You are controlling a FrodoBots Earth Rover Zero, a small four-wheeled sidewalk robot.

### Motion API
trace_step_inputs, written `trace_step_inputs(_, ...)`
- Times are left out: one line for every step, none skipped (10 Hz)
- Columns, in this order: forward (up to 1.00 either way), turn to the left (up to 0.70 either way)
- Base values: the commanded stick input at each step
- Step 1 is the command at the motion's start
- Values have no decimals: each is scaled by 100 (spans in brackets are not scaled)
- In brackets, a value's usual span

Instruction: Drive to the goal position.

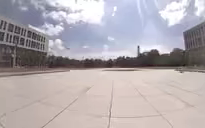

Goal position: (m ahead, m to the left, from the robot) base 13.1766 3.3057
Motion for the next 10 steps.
trace_step_inputs(70,0)
trace_step_inputs(70,0)
trace_step_inputs(70,0)
trace_step_inputs(70,0)
trace_step_inputs(70,0)
trace_step_inputs(70,0)
trace_step_inputs(70,0)
trace_step_inputs(70,0)
trace_step_inputs(70,0)
trace_step_inputs(70,0)
